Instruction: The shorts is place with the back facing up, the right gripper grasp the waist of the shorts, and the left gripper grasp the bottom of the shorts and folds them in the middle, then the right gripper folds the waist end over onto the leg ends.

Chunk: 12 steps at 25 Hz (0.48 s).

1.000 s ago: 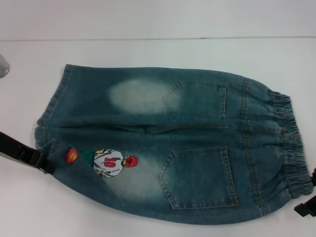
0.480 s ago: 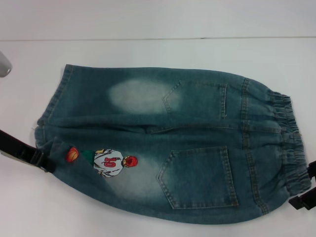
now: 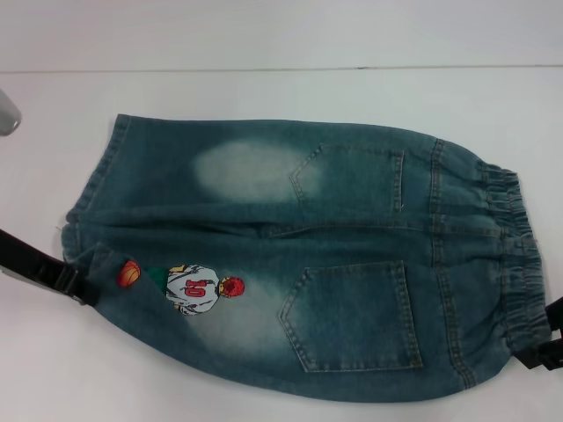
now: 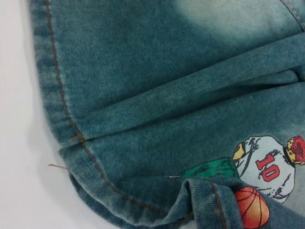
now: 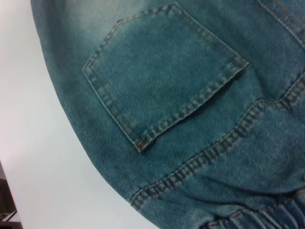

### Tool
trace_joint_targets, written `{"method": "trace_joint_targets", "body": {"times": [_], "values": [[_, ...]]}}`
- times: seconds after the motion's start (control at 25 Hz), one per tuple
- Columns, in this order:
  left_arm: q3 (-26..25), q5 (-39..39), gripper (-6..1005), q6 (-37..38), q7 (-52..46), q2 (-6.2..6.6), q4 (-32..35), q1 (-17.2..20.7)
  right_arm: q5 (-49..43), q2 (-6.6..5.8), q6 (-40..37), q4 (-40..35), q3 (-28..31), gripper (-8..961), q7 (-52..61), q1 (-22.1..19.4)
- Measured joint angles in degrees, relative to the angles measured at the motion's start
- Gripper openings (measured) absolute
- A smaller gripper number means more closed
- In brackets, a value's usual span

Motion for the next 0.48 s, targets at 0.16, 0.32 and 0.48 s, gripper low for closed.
{"method": "trace_joint_targets", "body": {"times": [0.16,0.32,0.48], "values": [[0.0,-0.1,73,0.0,0.0,-0.11,0.0,0.0,0.2,0.06,-0.3,-0.5,0.1,373,-0.3,-0.4],[-0.2,-0.2,74,-0.5,0.0,-0.06,-0.1,0.0,1.1,-0.02,-0.3,-0.7,0.7,180,-1.2,-0.6],[-0.5,-0.4,74,-0.6,0.0,-0.01,-0.2,0.3,3.0,-0.18,-0.7,-0.9,1.2,132,-2.7,-1.1]]}}
